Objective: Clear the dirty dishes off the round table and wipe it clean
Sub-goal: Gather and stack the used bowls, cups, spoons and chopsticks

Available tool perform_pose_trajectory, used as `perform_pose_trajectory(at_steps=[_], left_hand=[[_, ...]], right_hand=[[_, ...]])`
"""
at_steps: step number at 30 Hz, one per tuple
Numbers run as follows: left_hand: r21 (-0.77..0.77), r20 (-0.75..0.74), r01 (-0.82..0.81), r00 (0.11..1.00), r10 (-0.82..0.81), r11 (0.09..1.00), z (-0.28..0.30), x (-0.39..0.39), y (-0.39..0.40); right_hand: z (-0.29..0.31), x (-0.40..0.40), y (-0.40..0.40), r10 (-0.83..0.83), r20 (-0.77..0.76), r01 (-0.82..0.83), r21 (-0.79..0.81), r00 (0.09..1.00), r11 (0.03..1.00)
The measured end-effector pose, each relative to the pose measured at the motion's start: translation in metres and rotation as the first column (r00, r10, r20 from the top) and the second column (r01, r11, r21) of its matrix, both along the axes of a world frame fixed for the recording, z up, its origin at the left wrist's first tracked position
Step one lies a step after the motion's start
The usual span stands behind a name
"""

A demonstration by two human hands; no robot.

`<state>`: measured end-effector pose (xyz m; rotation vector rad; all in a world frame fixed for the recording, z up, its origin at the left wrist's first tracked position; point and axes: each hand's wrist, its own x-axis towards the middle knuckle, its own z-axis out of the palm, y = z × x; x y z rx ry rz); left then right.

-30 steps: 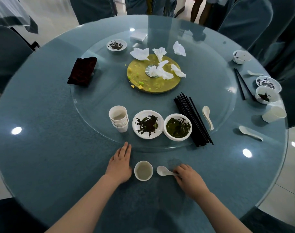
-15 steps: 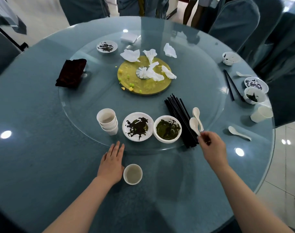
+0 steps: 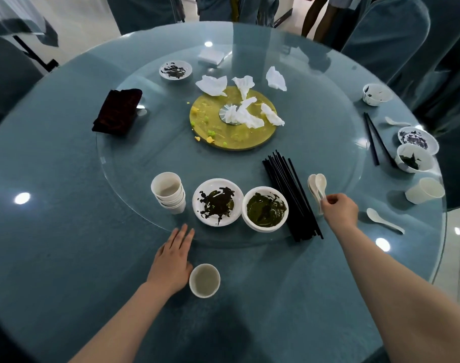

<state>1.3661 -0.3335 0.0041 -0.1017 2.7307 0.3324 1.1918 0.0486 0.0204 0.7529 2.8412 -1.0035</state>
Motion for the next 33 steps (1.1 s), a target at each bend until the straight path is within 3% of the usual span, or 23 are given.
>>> perform_pose_trajectory(at_steps=[14,21,28,30,33], left_hand=[[0.082,-0.019,0.005,1.0,-0.004,0.997,-0.004,0.002,-0.007],[0.372,-0.089,0.017,0.996,0.017,0.928,-0.013,0.019,-0.026],[0.558,0.049,0.028,0.997,-0.066,0.83,-0.008,0.056,-0.024],[0.582,0.083,-0.011,0.995,-0.046,0.813,-0.01,0.06,-0.019],[0.598,0.044,-0.011,0.999,-0.02,0.801,-0.014,0.059,-0.011]], right_hand=[[-0.01,-0.011,-0.002,0.118,0.127,-0.128,0.068,0.985,0.989],[0.009,0.029,-0.019,0.115,-0.01,-0.115,0.045,0.993,0.992],[0.007,0.119,-0.073,0.375,-0.156,-0.363,0.101,0.914,0.926],[0.0,0.143,-0.091,0.466,-0.117,-0.453,0.12,0.877,0.883],[-0.009,0.169,-0.119,0.65,0.063,-0.652,0.134,0.757,0.746]])
